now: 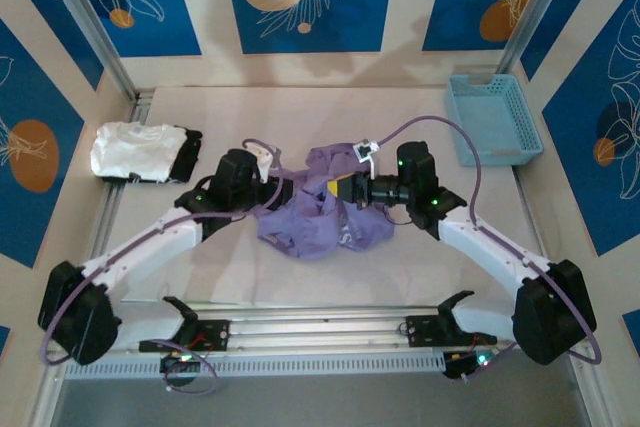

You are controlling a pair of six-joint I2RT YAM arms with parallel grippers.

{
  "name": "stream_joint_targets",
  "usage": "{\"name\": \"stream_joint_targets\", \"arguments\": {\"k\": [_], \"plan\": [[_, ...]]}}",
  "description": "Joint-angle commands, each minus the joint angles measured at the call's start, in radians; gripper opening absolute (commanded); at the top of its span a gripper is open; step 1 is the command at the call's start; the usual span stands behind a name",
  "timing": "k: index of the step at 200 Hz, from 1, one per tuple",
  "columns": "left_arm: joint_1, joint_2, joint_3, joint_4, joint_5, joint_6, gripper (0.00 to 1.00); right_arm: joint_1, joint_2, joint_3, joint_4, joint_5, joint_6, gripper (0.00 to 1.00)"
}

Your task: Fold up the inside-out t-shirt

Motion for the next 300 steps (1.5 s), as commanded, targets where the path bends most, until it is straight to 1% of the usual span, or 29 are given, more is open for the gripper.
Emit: {"name": "stream_joint_targets", "arguments": {"k": [1, 11, 27, 45, 62, 108, 125, 136, 158, 176, 181, 189, 193, 206, 225, 242, 258, 282, 300], "plan": [[-0.071, -0.123, -0.019, -0.103, -0.13, -0.009, 0.52, 0.019, 0.019, -0.017, 0.119, -0.024, 0.198, 0.0], [-0.097, -0.154, -0.035, -0.102, -0.095, -0.029, 0.53, 0.031, 0.022, -0.01, 0.113, -0.011, 0.193, 0.0], [-0.113, -0.167, -0.059, -0.045, 0.016, -0.072, 0.53, 0.04, 0.022, 0.006, 0.095, -0.007, 0.175, 0.0], [-0.115, -0.136, -0.063, 0.029, 0.117, -0.119, 0.53, 0.041, 0.017, 0.017, 0.06, 0.012, 0.148, 0.0], [-0.116, -0.088, -0.056, 0.093, 0.175, -0.143, 0.53, 0.042, 0.013, 0.021, 0.041, 0.018, 0.135, 0.0], [-0.116, 0.037, -0.026, 0.148, 0.229, -0.182, 0.54, 0.037, -0.013, 0.015, 0.018, 0.036, 0.114, 0.0], [-0.117, 0.067, -0.026, 0.175, 0.241, -0.199, 0.52, 0.032, -0.021, 0.013, 0.013, 0.037, 0.107, 0.0], [-0.117, 0.083, -0.027, 0.195, 0.248, -0.208, 0.49, 0.031, -0.026, 0.01, 0.014, 0.035, 0.104, 0.0], [-0.114, 0.112, -0.021, 0.229, 0.243, -0.208, 0.37, 0.031, -0.036, 0.003, 0.013, 0.029, 0.093, 0.0], [-0.104, 0.125, -0.018, 0.272, 0.25, -0.206, 0.22, 0.026, -0.056, -0.011, 0.003, 0.025, 0.068, 0.0], [-0.101, 0.125, -0.019, 0.286, 0.259, -0.206, 0.16, 0.023, -0.067, -0.014, -0.003, 0.023, 0.058, 0.0], [-0.092, 0.122, -0.019, 0.302, 0.282, -0.206, 0.04, 0.014, -0.086, -0.022, -0.016, 0.027, 0.042, 0.0], [-0.087, 0.116, -0.022, 0.309, 0.293, -0.205, 0.0, 0.008, -0.099, -0.025, -0.023, 0.03, 0.035, 0.0], [-0.071, 0.078, -0.042, 0.333, 0.324, -0.195, 0.0, -0.017, -0.14, -0.037, -0.047, 0.047, 0.011, 0.0], [-0.043, -0.028, -0.083, 0.368, 0.386, -0.188, 0.0, -0.041, -0.197, -0.05, -0.084, 0.075, -0.046, 0.0], [-0.015, -0.128, -0.12, 0.425, 0.49, -0.21, 0.0, -0.043, -0.228, -0.058, -0.127, 0.118, -0.096, 0.0], [0.015, -0.191, -0.148, 0.496, 0.595, -0.255, 0.0, -0.037, -0.243, -0.067, -0.139, 0.141, -0.13, 0.0], [0.051, -0.231, -0.195, 0.661, 0.721, -0.334, 0.0, -0.008, -0.241, -0.095, -0.102, 0.16, -0.16, 0.0], [0.059, -0.236, -0.212, 0.741, 0.779, -0.363, 0.0, 0.019, -0.215, -0.091, -0.116, 0.184, -0.186, 0.01]]}}
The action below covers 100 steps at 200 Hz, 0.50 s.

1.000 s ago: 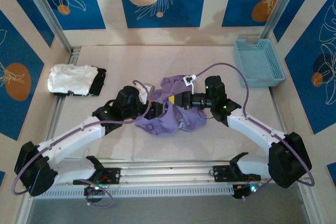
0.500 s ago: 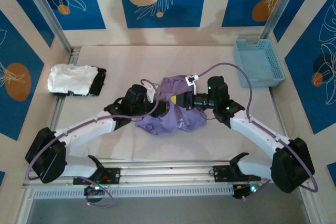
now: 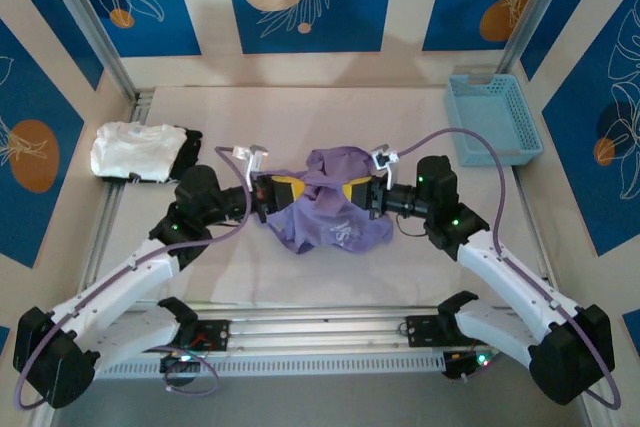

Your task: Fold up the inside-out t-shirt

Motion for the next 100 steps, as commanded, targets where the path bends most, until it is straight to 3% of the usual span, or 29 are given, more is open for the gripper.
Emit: {"name": "stream_joint_targets", "arguments": {"k": [1, 55, 100], "plan": [[0.02, -0.01, -0.032, 0.197, 0.168, -0.07, 0.0, 0.027, 0.021, -0.014, -0.028, 0.06, -0.073, 0.01], [0.02, -0.015, -0.001, 0.037, 0.147, 0.041, 0.0, 0.132, -0.004, 0.061, -0.191, 0.223, -0.274, 0.37], [0.02, -0.015, 0.002, 0.017, 0.157, 0.051, 0.0, 0.208, 0.001, 0.09, -0.212, 0.284, -0.399, 0.52]]}}
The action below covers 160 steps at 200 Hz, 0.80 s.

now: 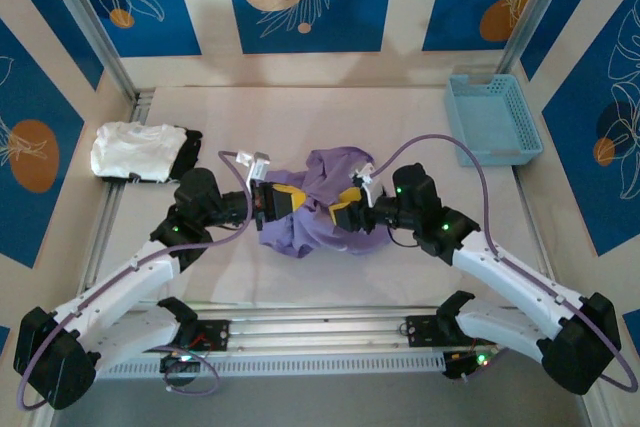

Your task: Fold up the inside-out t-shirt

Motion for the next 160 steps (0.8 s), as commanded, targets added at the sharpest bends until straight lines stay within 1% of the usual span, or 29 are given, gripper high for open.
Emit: {"name": "stream_joint_targets", "arguments": {"k": [1, 15, 45, 65, 69, 75, 87, 93, 101, 106, 116, 124, 131, 144, 160], "plan": [[0.009, -0.014, 0.03, 0.002, 0.04, 0.031, 0.0, 0.019, -0.01, 0.041, -0.025, 0.05, -0.109, 0.53], [0.008, -0.015, 0.032, -0.001, 0.042, 0.034, 0.0, 0.023, 0.007, 0.06, -0.031, 0.046, -0.128, 0.55], [0.008, -0.014, 0.028, 0.009, 0.05, 0.03, 0.0, 0.024, 0.082, 0.111, -0.03, 0.034, -0.163, 0.55], [0.008, -0.016, 0.028, 0.004, 0.046, 0.034, 0.0, 0.022, 0.151, 0.163, -0.024, -0.055, -0.161, 0.51], [0.009, -0.016, 0.029, 0.001, 0.045, 0.035, 0.0, 0.022, 0.164, 0.172, -0.024, -0.076, -0.158, 0.5], [0.009, -0.018, 0.031, -0.005, 0.038, 0.041, 0.0, 0.022, 0.18, 0.186, -0.03, -0.101, -0.151, 0.44], [0.009, -0.027, 0.035, -0.041, 0.006, 0.063, 0.0, 0.013, 0.192, 0.206, -0.054, -0.125, -0.131, 0.22], [0.01, -0.037, 0.038, -0.073, -0.028, 0.082, 0.0, 0.0, 0.187, 0.211, -0.065, -0.141, -0.111, 0.13], [0.012, -0.049, 0.045, -0.137, -0.097, 0.11, 0.0, -0.033, 0.166, 0.208, -0.067, -0.186, -0.069, 0.04], [0.012, -0.055, 0.05, -0.181, -0.153, 0.132, 0.0, -0.058, 0.148, 0.2, -0.055, -0.242, -0.032, 0.0], [0.012, -0.062, 0.064, -0.274, -0.295, 0.172, 0.0, -0.114, 0.107, 0.17, 0.018, -0.366, 0.068, 0.0], [0.011, -0.058, 0.08, -0.343, -0.413, 0.203, 0.0, -0.147, 0.081, 0.134, 0.122, -0.463, 0.173, 0.0], [0.01, -0.044, 0.091, -0.385, -0.488, 0.233, 0.0, -0.161, 0.07, 0.102, 0.22, -0.525, 0.263, 0.0], [0.008, -0.008, 0.119, -0.454, -0.574, 0.275, 0.0, -0.157, 0.075, 0.086, 0.314, -0.574, 0.37, 0.0], [0.004, 0.034, 0.145, -0.495, -0.602, 0.294, 0.06, -0.134, 0.089, 0.076, 0.388, -0.574, 0.445, 0.0]]}}
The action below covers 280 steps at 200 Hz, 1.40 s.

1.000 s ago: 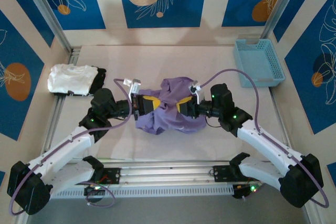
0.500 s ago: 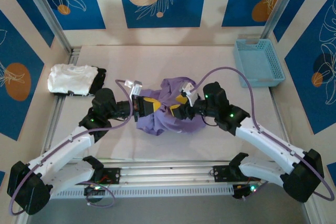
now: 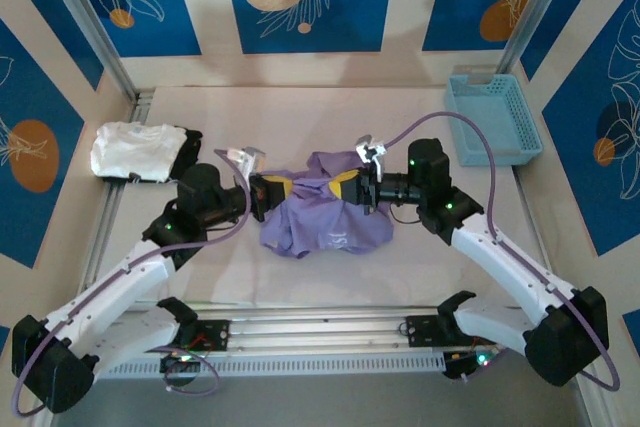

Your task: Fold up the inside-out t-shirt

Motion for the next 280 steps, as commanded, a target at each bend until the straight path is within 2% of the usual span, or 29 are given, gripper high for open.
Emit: {"name": "stream_joint_targets", "arguments": {"k": [1, 24, 57, 77, 101, 144, 223, 244, 266, 280], "plan": [[0.004, 0.048, 0.056, -0.166, -0.217, 0.099, 0.07, 0.021, -0.001, -0.027, 0.215, -0.153, 0.236, 0.0], [-0.02, 0.052, 0.056, -0.165, -0.213, 0.107, 0.2, 0.044, 0.027, -0.051, 0.293, -0.114, 0.299, 0.0], [-0.063, -0.015, 0.052, -0.211, -0.291, 0.146, 0.44, 0.04, 0.045, -0.067, 0.305, -0.074, 0.315, 0.0], [-0.101, -0.082, 0.034, -0.202, -0.315, 0.163, 0.49, 0.031, 0.04, -0.05, 0.229, -0.051, 0.263, 0.0], [-0.136, -0.106, 0.043, -0.191, -0.258, 0.159, 0.5, 0.027, 0.03, -0.038, 0.176, -0.041, 0.221, 0.0], [-0.161, -0.06, 0.067, -0.14, -0.067, 0.17, 0.44, 0.02, 0.029, -0.043, 0.192, -0.055, 0.23, 0.0], [-0.16, 0.11, 0.126, -0.117, 0.006, 0.119, 0.43, 0.018, 0.012, -0.046, 0.179, -0.063, 0.213, 0.0], [-0.16, 0.127, 0.116, -0.059, 0.013, 0.097, 0.33, 0.021, 0.013, -0.051, 0.181, -0.069, 0.208, 0.0], [-0.158, 0.126, 0.099, 0.024, 0.033, 0.078, 0.17, 0.017, 0.005, -0.062, 0.164, -0.072, 0.187, 0.0], [-0.149, 0.11, 0.075, 0.091, 0.067, 0.059, 0.01, 0.008, -0.013, -0.07, 0.137, -0.073, 0.162, 0.0]]}}
